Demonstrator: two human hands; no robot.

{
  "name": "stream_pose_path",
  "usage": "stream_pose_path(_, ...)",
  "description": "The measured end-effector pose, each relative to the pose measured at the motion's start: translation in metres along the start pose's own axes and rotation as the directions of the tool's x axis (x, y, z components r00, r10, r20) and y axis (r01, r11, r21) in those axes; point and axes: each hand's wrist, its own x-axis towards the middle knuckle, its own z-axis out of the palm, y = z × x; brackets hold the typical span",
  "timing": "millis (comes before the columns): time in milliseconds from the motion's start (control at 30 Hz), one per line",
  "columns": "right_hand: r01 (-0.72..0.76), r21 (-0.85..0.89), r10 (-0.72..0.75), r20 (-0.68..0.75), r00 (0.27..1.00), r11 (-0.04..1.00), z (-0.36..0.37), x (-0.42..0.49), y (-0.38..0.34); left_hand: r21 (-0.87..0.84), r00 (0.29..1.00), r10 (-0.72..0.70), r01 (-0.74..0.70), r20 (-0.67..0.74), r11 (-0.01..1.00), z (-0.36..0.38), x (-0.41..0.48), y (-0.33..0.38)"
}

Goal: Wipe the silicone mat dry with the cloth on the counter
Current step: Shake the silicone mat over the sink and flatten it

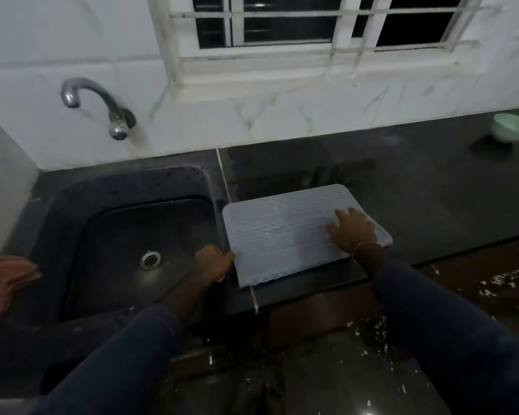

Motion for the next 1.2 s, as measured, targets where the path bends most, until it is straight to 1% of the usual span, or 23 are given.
stream_pose_path(67,-0.102,-0.008,0.103,0.020,0.995,0.995,-0.004,0.011,0.011,-0.182,0.994,-0.085,0.096,0.068,0.979,0.011,0.009,0.002)
stream_pose_path(100,-0.156,0.007,0.155,0.041,0.987,0.988,-0.003,0.017,0.018,-0.246,0.990,-0.116,0.134,0.085,0.960,0.016,0.010,0.003)
stream_pose_path(200,-0.311,0.104,0.296,0.136,0.945,0.945,-0.001,0.028,0.031,-0.378,0.976,-0.177,0.212,0.125,0.901,0.033,0.012,0.007)
stream_pose_path(267,-0.374,0.185,0.347,0.167,0.923,0.909,0.005,0.032,0.038,-0.407,0.976,-0.191,0.216,0.103,0.887,0.037,0.013,0.005)
stream_pose_path(333,-0.414,0.216,0.382,0.175,0.908,0.884,0.008,0.040,0.045,-0.437,0.975,-0.197,0.224,0.107,0.871,0.042,0.015,0.000)
stream_pose_path(433,-0.487,0.160,0.461,0.177,0.870,0.858,0.007,0.045,0.049,-0.474,0.963,-0.207,0.266,0.173,0.839,0.045,0.011,0.000)
stream_pose_path(533,-0.511,0.139,0.493,0.144,0.858,0.848,0.011,0.047,0.052,-0.402,0.962,-0.194,0.258,0.194,0.879,0.046,0.009,-0.002)
stream_pose_path(633,-0.476,0.207,0.459,0.128,0.879,0.854,0.016,0.048,0.054,-0.348,0.981,-0.145,0.181,0.126,0.920,0.047,0.010,-0.006)
stream_pose_path(700,-0.457,0.277,0.437,0.133,0.889,0.845,0.018,0.048,0.050,-0.333,0.989,-0.129,0.144,0.065,0.932,0.045,0.010,-0.007)
stream_pose_path(800,-0.431,0.339,0.423,0.100,0.900,0.836,0.019,0.045,0.034,-0.303,0.995,-0.102,0.098,0.003,0.948,0.044,0.013,-0.014)
stream_pose_path(900,-0.326,0.362,0.319,0.080,0.944,0.873,0.013,0.041,0.008,-0.297,0.997,-0.071,0.063,-0.017,0.953,0.044,0.015,-0.021)
stream_pose_path(1000,-0.173,0.339,0.162,0.062,0.985,0.925,0.008,0.036,-0.020,-0.312,0.996,-0.079,0.063,-0.036,0.948,0.039,0.018,-0.026)
stream_pose_path(1100,-0.055,0.324,0.033,0.072,0.997,0.945,0.005,0.028,-0.045,-0.323,0.994,-0.089,0.065,-0.060,0.944,0.030,0.026,-0.037)
stream_pose_path(1200,-0.017,0.322,-0.008,0.075,0.997,0.946,0.007,0.021,-0.062,-0.344,0.994,-0.111,0.102,-0.005,0.933,0.019,0.019,-0.038)
